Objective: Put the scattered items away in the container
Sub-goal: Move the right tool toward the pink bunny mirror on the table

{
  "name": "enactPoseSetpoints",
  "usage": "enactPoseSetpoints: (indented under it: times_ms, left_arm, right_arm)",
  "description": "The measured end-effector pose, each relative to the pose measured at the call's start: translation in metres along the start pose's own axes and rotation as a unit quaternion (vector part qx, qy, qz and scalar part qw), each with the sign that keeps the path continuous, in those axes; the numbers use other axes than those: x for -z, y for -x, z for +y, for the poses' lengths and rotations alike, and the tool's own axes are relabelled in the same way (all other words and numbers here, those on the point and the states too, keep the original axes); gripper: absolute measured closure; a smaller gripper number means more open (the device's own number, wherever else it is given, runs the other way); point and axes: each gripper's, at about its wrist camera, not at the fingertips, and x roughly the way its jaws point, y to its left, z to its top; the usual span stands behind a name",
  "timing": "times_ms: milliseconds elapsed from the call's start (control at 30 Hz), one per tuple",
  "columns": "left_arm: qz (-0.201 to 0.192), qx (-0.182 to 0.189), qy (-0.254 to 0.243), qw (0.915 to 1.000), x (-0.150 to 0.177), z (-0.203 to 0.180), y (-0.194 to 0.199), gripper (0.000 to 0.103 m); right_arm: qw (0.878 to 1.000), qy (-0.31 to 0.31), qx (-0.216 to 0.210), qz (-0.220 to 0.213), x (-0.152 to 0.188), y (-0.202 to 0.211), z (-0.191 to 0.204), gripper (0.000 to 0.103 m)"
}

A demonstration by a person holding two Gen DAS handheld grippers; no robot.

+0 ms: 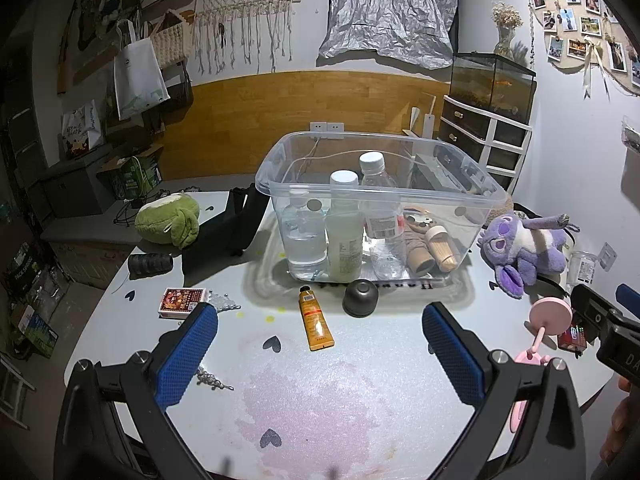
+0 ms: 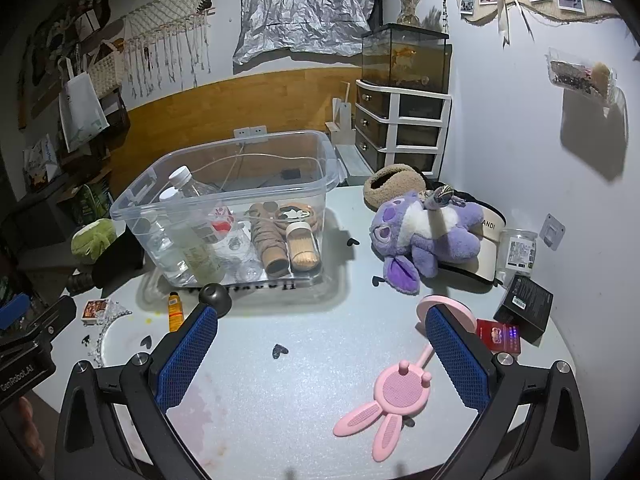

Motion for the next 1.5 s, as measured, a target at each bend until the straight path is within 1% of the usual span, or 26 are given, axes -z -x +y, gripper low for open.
enactPoseSetpoints:
  times_ms: [367,533,767,1000,1300,1467,1500]
  left_arm:
    - [-0.001,0.001,-0.001,1.0,0.001,0.003,-0.003,0.0]
    - [0.005,0.019,0.002,0.9998,-0.002,-0.002,-0.003,0.0]
    - [0.02,0.03,-0.006,0.9993,0.001,-0.015,-0.009,0.0]
    - [0.043,0.044,-0.021,0.9978,0.006,-0.034,-0.019,0.0]
    - [0.081,0.071,-0.036,0.9935,0.012,-0.066,-0.036,0.0]
    - [0.091,0.083,-0.044,0.9914,0.014,-0.083,-0.042,0.0]
    - [0.092,0.085,-0.045,0.9911,0.013,-0.086,-0.043,0.0]
  right_arm:
    - [1.0,0.0,0.001,0.004,-0.001,-0.002,0.0,0.0]
    - [1.0,0.001,-0.001,0.008,-0.001,-0.003,0.001,0.0]
    - [1.0,-0.003,-0.002,0.023,0.002,-0.01,-0.005,0.0]
    - [0.999,-0.015,0.0,0.051,0.01,-0.02,-0.02,0.0]
    - [0.995,-0.036,0.011,0.089,0.019,-0.034,-0.05,0.0]
    - [0.991,-0.068,0.027,0.111,0.021,-0.046,-0.08,0.0]
    - [0.99,-0.072,0.038,0.116,0.021,-0.051,-0.088,0.0]
